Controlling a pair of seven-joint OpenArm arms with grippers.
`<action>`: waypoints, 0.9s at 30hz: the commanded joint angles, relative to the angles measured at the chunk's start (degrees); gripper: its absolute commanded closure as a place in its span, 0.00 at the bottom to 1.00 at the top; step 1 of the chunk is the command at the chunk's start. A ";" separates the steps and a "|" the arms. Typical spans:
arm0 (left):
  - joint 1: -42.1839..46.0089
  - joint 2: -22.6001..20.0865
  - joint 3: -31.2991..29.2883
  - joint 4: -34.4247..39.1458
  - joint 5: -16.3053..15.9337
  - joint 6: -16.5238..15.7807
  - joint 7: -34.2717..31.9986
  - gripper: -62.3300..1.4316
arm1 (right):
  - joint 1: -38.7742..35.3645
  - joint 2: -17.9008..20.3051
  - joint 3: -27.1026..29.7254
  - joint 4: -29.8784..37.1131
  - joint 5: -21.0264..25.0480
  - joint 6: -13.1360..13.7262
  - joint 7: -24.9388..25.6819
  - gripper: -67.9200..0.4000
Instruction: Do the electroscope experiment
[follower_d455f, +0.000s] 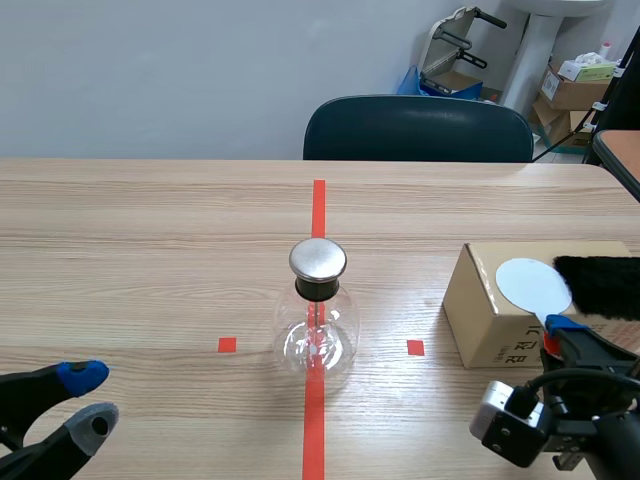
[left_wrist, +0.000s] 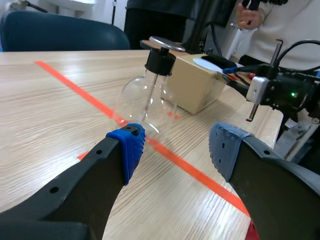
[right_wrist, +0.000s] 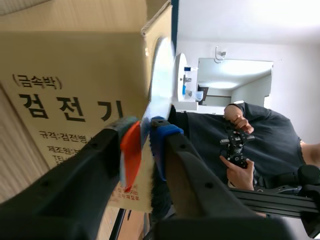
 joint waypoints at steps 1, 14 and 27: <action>0.11 -0.15 -0.44 1.60 -1.44 0.09 -1.20 0.49 | 0.20 0.15 0.02 0.70 0.83 -0.46 -0.20 0.78; 6.86 -5.11 -5.09 21.81 3.41 1.86 11.69 0.49 | 0.20 0.15 0.02 0.70 0.85 -0.48 -0.20 0.05; 8.55 -4.37 -6.69 31.43 2.38 1.73 20.02 0.49 | 0.20 0.17 0.02 0.72 1.25 -0.59 -0.20 0.00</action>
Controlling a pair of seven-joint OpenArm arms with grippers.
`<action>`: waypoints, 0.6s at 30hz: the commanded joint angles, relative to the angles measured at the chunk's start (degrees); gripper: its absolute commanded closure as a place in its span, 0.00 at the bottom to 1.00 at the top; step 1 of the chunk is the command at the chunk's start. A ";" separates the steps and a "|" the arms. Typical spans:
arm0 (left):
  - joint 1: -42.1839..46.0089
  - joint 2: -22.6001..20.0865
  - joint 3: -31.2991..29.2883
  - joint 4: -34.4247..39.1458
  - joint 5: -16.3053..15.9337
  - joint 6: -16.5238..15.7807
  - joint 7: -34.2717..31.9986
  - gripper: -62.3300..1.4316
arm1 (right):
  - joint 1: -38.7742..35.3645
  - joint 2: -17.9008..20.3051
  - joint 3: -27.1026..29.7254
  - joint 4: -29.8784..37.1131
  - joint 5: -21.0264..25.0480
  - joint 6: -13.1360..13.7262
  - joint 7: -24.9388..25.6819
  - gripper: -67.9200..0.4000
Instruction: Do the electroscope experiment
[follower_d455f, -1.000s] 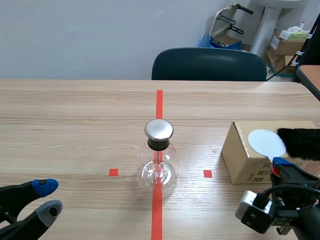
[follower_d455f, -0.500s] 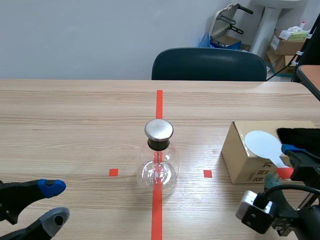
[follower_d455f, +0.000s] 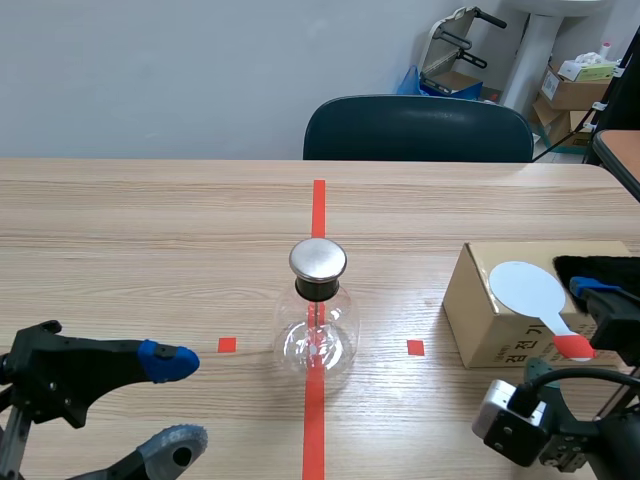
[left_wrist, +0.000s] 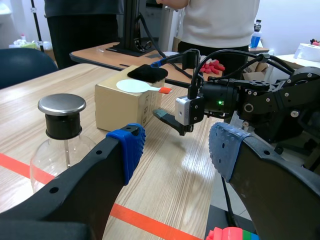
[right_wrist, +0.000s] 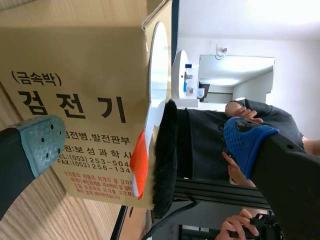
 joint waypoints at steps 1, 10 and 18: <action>0.15 0.28 -0.59 0.48 -1.84 -0.24 -0.24 0.49 | 0.20 0.17 0.02 0.72 0.63 -0.57 -0.20 0.00; 0.15 0.42 -2.73 1.01 -3.80 -1.05 -0.26 0.49 | 0.20 0.17 0.04 0.72 0.63 -0.57 -0.20 0.00; 0.83 0.44 -3.28 3.21 -3.93 -1.22 1.88 0.49 | 0.20 0.17 0.07 0.72 0.63 -0.42 -0.22 0.00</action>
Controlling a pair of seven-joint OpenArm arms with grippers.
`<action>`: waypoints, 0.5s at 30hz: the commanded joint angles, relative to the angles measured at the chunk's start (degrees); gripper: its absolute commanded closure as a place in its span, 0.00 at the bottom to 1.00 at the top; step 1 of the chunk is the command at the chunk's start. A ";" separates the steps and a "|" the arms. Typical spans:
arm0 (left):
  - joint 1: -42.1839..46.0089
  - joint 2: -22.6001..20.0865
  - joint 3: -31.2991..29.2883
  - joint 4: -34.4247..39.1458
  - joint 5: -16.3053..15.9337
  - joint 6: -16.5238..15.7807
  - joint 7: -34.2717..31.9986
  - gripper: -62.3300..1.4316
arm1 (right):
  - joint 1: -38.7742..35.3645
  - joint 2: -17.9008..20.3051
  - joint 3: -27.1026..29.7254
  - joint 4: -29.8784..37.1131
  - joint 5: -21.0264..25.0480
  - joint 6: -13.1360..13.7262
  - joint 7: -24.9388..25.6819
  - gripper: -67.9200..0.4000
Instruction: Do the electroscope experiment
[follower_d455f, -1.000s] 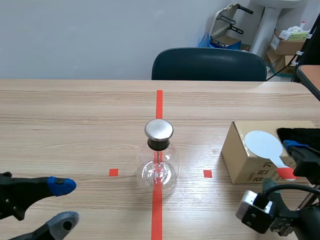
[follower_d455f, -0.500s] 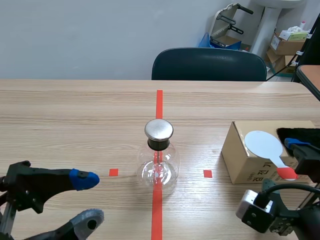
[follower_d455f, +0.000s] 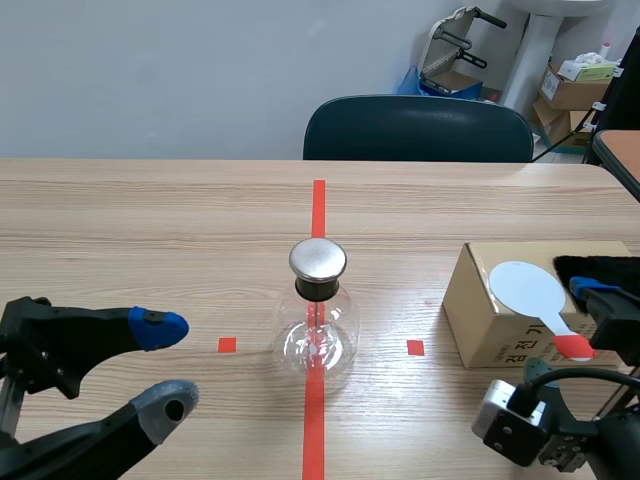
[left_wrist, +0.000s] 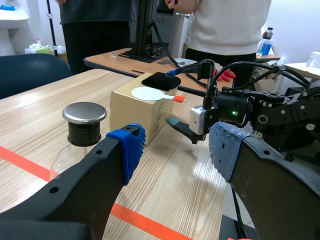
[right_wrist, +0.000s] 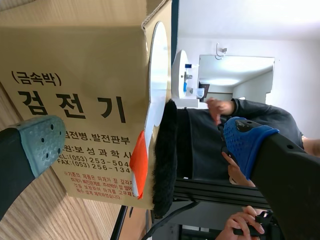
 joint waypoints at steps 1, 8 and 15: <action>0.96 0.61 -0.52 2.12 -0.63 -0.24 0.48 0.49 | 0.20 0.17 0.07 0.72 0.61 -0.39 -0.22 0.00; 1.09 2.64 -1.18 2.43 -1.40 -0.31 3.91 0.49 | 0.22 0.17 0.07 0.72 0.61 -0.39 -0.20 0.00; 1.25 2.64 -1.18 2.43 -1.68 -0.28 4.48 0.49 | 0.22 0.17 0.07 0.72 0.61 -0.39 -0.20 0.00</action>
